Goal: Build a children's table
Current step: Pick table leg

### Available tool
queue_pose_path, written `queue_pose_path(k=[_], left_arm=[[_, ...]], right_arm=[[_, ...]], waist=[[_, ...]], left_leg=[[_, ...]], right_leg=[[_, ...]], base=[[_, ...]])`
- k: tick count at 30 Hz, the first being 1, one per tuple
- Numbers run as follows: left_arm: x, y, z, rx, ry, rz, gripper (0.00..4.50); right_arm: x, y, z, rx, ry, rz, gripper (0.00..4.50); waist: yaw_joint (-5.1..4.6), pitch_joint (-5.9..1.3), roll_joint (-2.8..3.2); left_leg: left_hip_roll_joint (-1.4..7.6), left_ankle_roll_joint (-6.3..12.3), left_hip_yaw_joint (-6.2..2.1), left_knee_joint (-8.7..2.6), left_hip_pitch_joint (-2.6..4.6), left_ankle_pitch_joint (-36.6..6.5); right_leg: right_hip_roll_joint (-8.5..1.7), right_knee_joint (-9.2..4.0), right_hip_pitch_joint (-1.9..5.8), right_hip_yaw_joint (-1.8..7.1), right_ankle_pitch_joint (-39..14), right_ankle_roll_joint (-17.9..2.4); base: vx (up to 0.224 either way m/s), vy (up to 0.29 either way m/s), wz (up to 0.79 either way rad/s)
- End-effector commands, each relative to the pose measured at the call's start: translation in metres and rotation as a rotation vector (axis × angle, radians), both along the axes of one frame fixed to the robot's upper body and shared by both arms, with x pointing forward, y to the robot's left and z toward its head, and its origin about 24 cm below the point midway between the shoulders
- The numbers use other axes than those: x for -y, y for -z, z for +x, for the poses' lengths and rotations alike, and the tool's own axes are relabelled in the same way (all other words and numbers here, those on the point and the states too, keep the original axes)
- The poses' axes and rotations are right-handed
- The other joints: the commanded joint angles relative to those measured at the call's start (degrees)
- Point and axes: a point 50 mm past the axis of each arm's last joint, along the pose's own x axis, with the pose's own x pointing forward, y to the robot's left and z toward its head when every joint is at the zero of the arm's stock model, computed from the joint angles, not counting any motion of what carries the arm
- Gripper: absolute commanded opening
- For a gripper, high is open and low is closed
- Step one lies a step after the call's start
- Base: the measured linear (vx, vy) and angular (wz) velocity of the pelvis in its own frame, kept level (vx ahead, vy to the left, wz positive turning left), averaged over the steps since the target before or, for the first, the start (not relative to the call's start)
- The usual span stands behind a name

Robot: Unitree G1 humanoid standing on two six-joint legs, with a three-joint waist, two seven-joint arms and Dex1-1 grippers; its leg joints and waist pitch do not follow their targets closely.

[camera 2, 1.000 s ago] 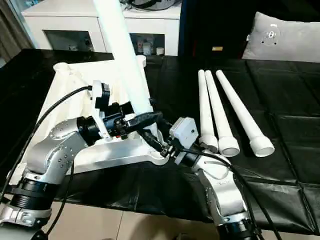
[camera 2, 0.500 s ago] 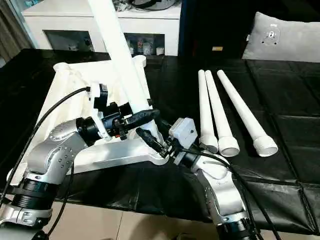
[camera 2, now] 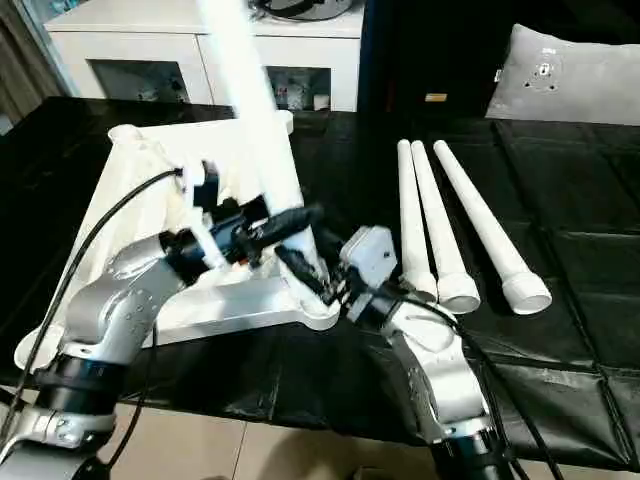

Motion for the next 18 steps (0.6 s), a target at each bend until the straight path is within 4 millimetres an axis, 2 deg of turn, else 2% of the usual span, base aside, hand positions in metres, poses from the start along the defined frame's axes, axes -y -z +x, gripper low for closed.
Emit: queue_pose_path(k=[1, 2, 4, 6, 9, 11, 16, 17, 18], left_arm=[[-0.008, -0.001, 0.005, -0.011, -0.063, 0.013, 1.93], [-0.007, 0.0, 0.006, -0.01, -0.067, 0.029, 1.93], [-0.006, 0.0, 0.006, -0.009, -0.069, 0.035, 1.93], [-0.006, -0.002, 0.008, -0.004, -0.091, 0.045, 1.93], [-0.006, -0.004, 0.009, -0.003, -0.099, 0.045, 1.9], [-0.006, -0.008, 0.012, 0.002, -0.12, 0.059, 1.9], [-0.012, -0.013, 0.021, -0.032, -0.194, 0.102, 1.9], [-0.013, -0.013, 0.021, -0.039, -0.198, 0.103, 1.9], [-0.014, -0.014, 0.023, -0.036, -0.211, 0.11, 1.9]], right_arm=[[0.006, -0.002, 0.003, -0.001, 0.046, -0.006, 1.85], [0.007, -0.003, 0.004, -0.008, 0.053, 0.001, 2.2], [0.008, -0.003, 0.005, 0.002, 0.071, -0.007, 2.55], [0.009, -0.005, 0.007, -0.063, 0.043, 0.072, 2.68], [0.01, -0.007, 0.008, -0.063, 0.046, 0.087, 3.0], [0.011, -0.009, 0.008, -0.073, 0.037, 0.09, 3.13], [0.022, -0.018, 0.012, -0.103, 0.078, 0.158, 3.56], [0.024, -0.019, 0.012, -0.107, 0.084, 0.17, 3.7], [0.026, -0.019, 0.013, -0.107, 0.096, 0.162, 3.7]], waist=[[0.08, -3.92, -0.58], [0.1, -3.94, -0.63], [0.13, -3.93, -0.52], [0.12, -3.92, -0.47], [0.14, -3.95, -0.41], [0.21, -4.06, -0.58], [0.24, -4.1, -0.36], [0.28, -4.12, -0.39], [0.28, -4.09, -0.75]], left_leg=[[1.56, 5.23, 0.2, -3.87, -1.04, -1.56], [1.57, 5.3, 0.19, -3.88, -1.06, -1.48], [1.63, 5.09, 0.19, -3.92, -0.99, -1.89], [1.51, 5.05, 0.18, -3.94, -0.9, -2.44], [1.61, 4.89, 0.15, -3.93, -0.98, -2.19], [1.5, 4.89, 0.16, -3.83, -0.97, -1.36], [1.4, 4.84, 0.17, -3.72, -0.96, -0.62], [1.37, 4.82, 0.14, -3.72, -0.92, -0.5], [1.4, 4.8, 0.17, -3.75, -0.98, -0.45]], right_leg=[[-3.43, -3.79, 4.5, 2.35, -8.46, -12.27], [-3.44, -3.74, 4.55, 2.36, -8.31, -12.32], [-3.47, -3.85, 4.48, 2.32, -9.03, -12.2], [-3.37, -3.9, 4.59, 2.33, -9.37, -12.19], [-3.4, -3.89, 4.53, 2.3, -9.37, -12.12], [-3.35, -3.72, 4.64, 2.32, -8.05, -12.19], [-3.33, -3.64, 4.64, 2.28, -7.26, -12.22], [-3.29, -3.64, 4.61, 2.24, -7.3, -12.35], [-3.32, -3.68, 4.65, 2.22, -7.41, -12.35]], base=[[0.0, 0.0, 0.0], [0.0, 0.0, 0.0], [0.0, 0.0, 0.0], [0.0, 0.0, 0.0], [0.0, 0.0, 0.0], [0.0, 0.0, 0.0], [0.0, 0.0, 0.0], [0.0, 0.0, 0.0], [0.0, 0.0, 0.0]])
